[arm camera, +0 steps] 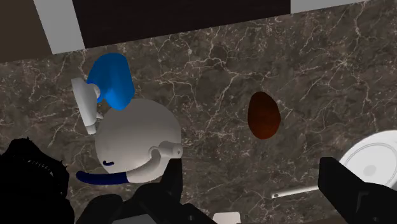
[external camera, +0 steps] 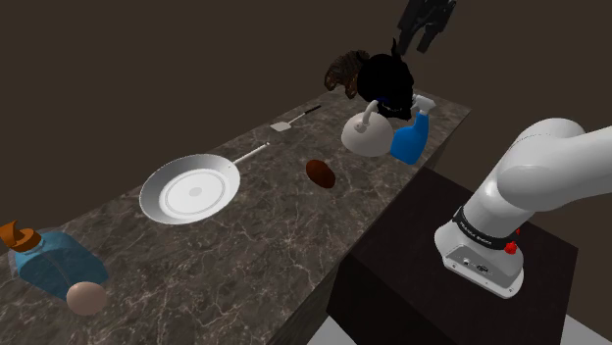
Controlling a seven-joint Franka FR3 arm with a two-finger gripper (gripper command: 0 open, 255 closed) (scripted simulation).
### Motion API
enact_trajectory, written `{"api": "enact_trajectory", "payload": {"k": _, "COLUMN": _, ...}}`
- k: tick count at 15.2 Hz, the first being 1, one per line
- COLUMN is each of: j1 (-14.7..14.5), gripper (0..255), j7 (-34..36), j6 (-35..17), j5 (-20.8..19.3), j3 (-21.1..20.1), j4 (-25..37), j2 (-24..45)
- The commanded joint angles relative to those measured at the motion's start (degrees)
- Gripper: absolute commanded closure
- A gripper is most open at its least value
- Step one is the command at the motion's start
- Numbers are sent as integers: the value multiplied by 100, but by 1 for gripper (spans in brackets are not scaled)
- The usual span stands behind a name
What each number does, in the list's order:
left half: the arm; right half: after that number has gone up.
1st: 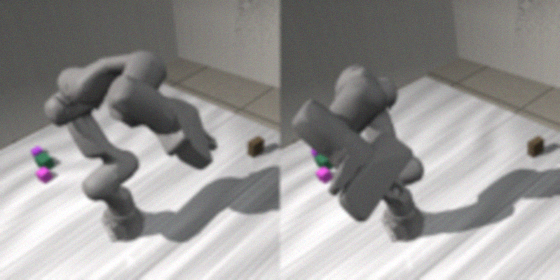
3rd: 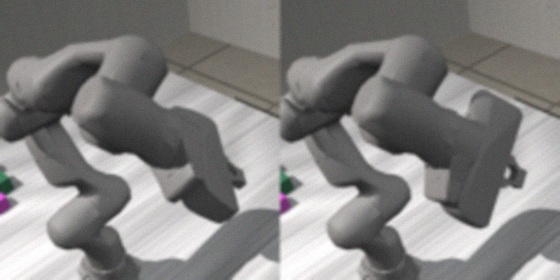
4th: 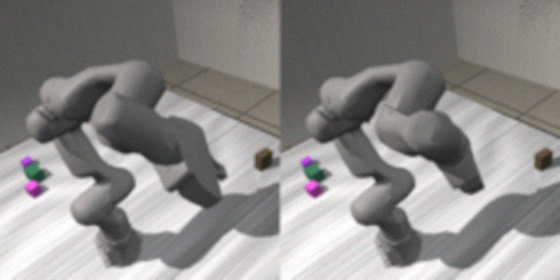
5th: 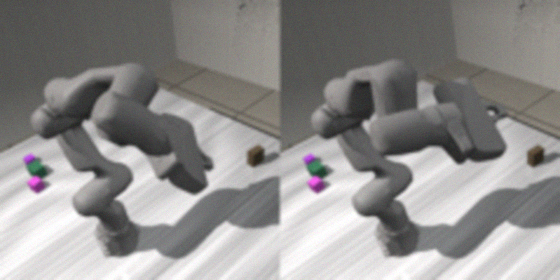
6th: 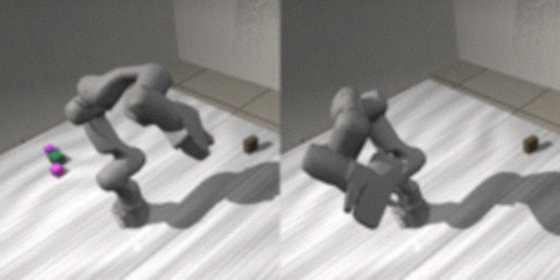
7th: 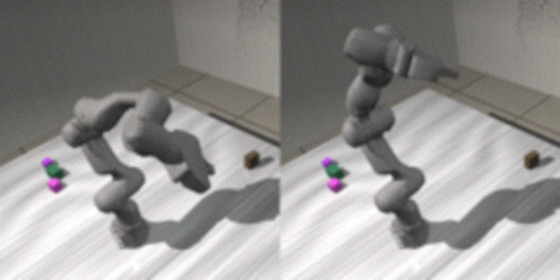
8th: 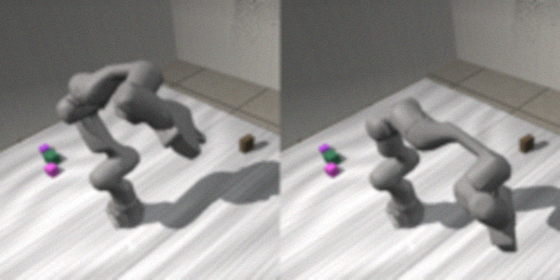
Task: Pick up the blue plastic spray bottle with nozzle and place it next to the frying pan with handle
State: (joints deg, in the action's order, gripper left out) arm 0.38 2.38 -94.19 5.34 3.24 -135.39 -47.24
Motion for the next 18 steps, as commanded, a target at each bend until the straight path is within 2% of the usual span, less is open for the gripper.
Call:
{"api": "enact_trajectory", "payload": {"k": 1, "j1": 0, "gripper": 0, "j7": 0, "j6": 0, "j5": 0, "j3": 0, "j4": 0, "j2": 0}}
{"api": "enact_trajectory", "payload": {"k": 10, "j1": 439, "gripper": 0, "j7": -822, "j6": -642, "j5": -851, "j3": 662, "j4": -1048, "j2": -45}}
{"api": "enact_trajectory", "payload": {"k": 18, "j1": 940, "gripper": 0, "j7": -1533, "j6": -1430, "j5": -1736, "j3": 1360, "j4": -1644, "j2": 346}}
